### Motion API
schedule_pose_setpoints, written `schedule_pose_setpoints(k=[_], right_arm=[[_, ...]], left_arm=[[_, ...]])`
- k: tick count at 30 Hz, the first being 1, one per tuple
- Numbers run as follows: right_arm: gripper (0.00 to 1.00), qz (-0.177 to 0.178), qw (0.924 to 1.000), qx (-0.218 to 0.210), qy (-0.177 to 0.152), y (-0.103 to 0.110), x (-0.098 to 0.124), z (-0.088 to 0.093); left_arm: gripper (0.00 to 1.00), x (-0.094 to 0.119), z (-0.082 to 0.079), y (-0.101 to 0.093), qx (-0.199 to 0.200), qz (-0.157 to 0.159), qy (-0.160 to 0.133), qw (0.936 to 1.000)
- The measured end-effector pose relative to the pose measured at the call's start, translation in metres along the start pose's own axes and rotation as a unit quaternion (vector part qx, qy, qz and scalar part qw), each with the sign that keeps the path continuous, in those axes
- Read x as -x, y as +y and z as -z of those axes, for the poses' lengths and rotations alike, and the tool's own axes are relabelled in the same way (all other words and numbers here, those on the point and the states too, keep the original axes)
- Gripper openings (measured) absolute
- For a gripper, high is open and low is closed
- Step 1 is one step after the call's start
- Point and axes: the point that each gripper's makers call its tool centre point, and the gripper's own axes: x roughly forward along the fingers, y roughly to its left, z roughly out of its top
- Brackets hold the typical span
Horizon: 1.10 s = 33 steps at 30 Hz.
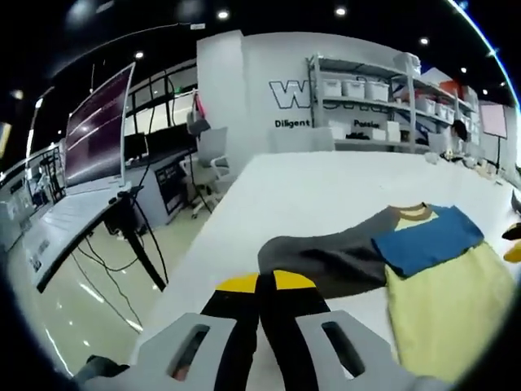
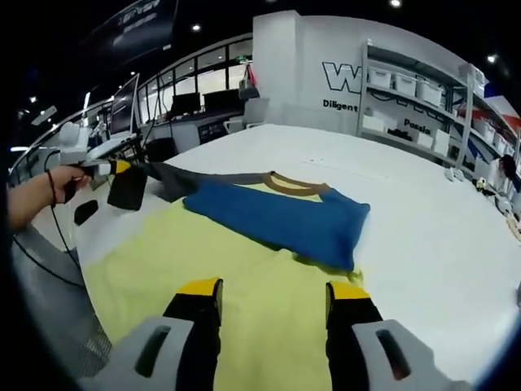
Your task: Fold the garment on the visible template until the final outline fits inside the template.
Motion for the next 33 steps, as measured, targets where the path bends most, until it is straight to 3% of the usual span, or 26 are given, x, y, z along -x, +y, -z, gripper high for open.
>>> schedule_pose_setpoints(k=[3, 6, 9, 10, 12, 15, 21, 33], right_arm=[[0.54, -0.007, 1.0000, -0.002, -0.006, 0.004, 0.000, -0.002], [0.61, 0.002, 0.9987, 0.051, -0.004, 0.002, 0.002, -0.004], [0.71, -0.006, 0.9988, 0.048, -0.002, 0.009, 0.002, 0.000], [0.75, -0.009, 0.9990, 0.043, 0.001, 0.011, 0.002, 0.002], [0.83, -0.008, 0.9993, 0.038, 0.001, 0.011, 0.003, 0.002], [0.93, 0.007, 0.9995, 0.020, -0.023, 0.002, 0.005, -0.006], [0.99, 0.015, 0.9997, 0.008, -0.019, -0.002, 0.005, -0.003], [0.99, 0.007, 0.9996, -0.020, -0.016, -0.002, 0.003, 0.001]], left_arm=[[0.00, -0.001, -0.004, 0.002, -0.011, -0.005, -0.004, 0.9999], [0.00, -0.003, -0.008, 0.004, -0.008, -0.011, -0.011, 0.9998], [0.00, -0.004, -0.012, 0.005, 0.000, -0.013, -0.021, 0.9997], [0.00, -0.004, -0.020, 0.003, 0.025, -0.006, -0.040, 0.9989], [0.00, -0.002, -0.025, 0.002, 0.026, -0.005, -0.048, 0.9985], [0.00, 0.000, -0.034, -0.004, 0.022, 0.004, -0.068, 0.9975], [0.00, 0.003, -0.050, -0.014, 0.011, 0.022, -0.100, 0.9947], [0.00, 0.008, -0.068, -0.035, 0.005, 0.046, -0.118, 0.9919]])
